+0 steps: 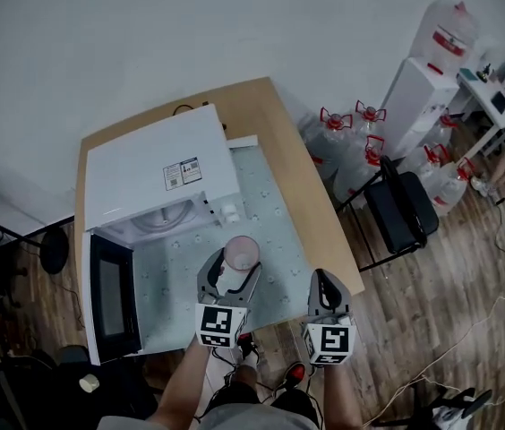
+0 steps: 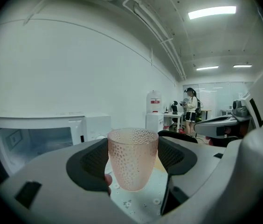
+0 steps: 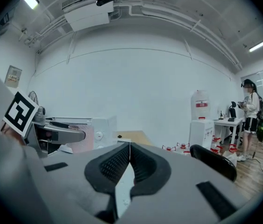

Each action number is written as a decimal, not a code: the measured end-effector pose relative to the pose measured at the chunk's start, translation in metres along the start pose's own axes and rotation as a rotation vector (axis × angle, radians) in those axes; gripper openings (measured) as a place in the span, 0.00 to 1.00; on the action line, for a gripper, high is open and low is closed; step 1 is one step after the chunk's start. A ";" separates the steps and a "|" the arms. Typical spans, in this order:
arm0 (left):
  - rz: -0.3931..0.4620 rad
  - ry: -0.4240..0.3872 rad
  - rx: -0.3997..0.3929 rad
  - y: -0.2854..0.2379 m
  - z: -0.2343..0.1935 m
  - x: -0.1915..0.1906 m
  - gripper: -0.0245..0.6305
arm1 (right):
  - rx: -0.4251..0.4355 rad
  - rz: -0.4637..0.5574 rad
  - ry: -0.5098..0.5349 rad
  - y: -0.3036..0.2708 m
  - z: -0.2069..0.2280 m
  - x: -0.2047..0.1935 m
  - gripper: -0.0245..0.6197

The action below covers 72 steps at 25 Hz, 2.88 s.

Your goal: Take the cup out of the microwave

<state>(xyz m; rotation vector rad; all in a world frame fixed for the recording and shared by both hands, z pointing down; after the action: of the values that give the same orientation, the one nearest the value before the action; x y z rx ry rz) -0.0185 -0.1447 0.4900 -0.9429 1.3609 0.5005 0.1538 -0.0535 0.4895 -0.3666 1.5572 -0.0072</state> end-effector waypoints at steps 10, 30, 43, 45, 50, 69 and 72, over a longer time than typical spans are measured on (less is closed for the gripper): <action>-0.033 -0.013 -0.141 -0.037 0.062 -0.012 0.57 | -0.127 -0.022 -0.027 0.034 0.055 -0.018 0.07; -0.152 -0.061 -0.367 -0.094 0.142 -0.084 0.57 | -0.294 -0.120 -0.093 0.070 0.110 -0.090 0.07; -0.169 -0.058 -0.380 -0.111 0.154 -0.118 0.57 | -0.316 -0.163 -0.103 0.075 0.125 -0.123 0.07; -0.162 -0.053 -0.367 -0.110 0.155 -0.119 0.57 | -0.317 -0.170 -0.107 0.077 0.125 -0.127 0.07; -0.161 -0.048 -0.367 -0.106 0.156 -0.122 0.57 | -0.309 -0.170 -0.103 0.080 0.120 -0.131 0.07; -0.171 -0.045 -0.326 -0.083 0.156 -0.120 0.57 | -0.290 -0.152 -0.103 0.100 0.107 -0.123 0.07; -0.156 -0.048 -0.308 -0.079 0.154 -0.112 0.57 | -0.281 -0.139 -0.097 0.102 0.105 -0.117 0.07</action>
<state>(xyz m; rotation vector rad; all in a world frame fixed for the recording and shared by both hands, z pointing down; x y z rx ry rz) 0.1135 -0.0415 0.6099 -1.2697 1.1751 0.6193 0.2303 0.0939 0.5760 -0.6873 1.4364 0.1210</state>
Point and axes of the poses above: the fingertips, and each gripper's own axes: y backward along the fingers, z to its right, x out of its top, the point moved 4 cm from there along y, backward along the fingers, and after that the axes turned 11 degrees about -x, right-handed, at the moved point
